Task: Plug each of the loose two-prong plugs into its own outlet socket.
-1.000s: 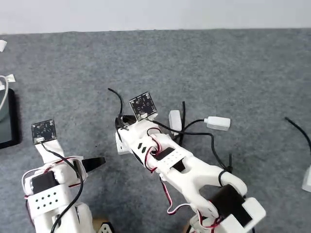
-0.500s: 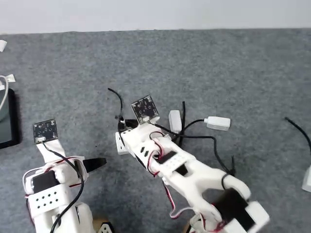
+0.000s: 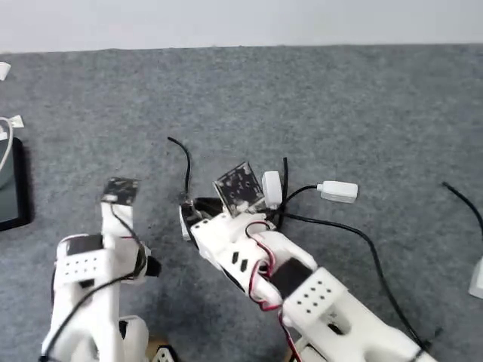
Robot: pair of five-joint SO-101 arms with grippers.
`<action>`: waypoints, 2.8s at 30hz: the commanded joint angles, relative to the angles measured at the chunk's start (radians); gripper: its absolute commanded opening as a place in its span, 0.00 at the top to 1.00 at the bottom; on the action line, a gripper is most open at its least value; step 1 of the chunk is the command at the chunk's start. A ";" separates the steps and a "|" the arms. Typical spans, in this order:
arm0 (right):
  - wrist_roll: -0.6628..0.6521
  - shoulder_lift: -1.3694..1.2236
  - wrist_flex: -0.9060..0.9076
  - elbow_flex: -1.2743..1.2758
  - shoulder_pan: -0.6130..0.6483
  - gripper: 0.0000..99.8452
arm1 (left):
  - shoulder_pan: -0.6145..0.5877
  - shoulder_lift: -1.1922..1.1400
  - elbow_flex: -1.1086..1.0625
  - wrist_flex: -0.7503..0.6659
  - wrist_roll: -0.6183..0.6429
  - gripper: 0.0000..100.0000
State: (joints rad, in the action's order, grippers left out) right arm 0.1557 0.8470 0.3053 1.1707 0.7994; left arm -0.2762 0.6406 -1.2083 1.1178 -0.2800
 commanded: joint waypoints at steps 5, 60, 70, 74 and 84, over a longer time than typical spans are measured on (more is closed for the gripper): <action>-0.034 0.090 0.024 0.025 0.056 0.99 | 0.132 -0.084 0.071 0.005 -0.298 0.87; -0.164 -0.530 -0.599 -0.051 -0.044 0.99 | 0.071 0.552 -0.186 0.143 -0.376 0.88; -0.213 -0.533 -0.598 -0.060 -0.064 0.99 | 0.071 0.554 -0.191 0.141 -0.376 0.88; -0.213 -0.535 -0.598 -0.060 -0.064 0.99 | 0.072 0.554 -0.191 0.141 -0.376 0.88; -0.213 -0.536 -0.598 -0.057 -0.064 0.99 | 0.072 0.554 -0.191 0.143 -0.377 0.88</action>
State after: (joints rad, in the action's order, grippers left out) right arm -0.0453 0.3130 -0.2731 1.1738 0.7457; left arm -0.2041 1.1868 -1.4047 1.2497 -0.6651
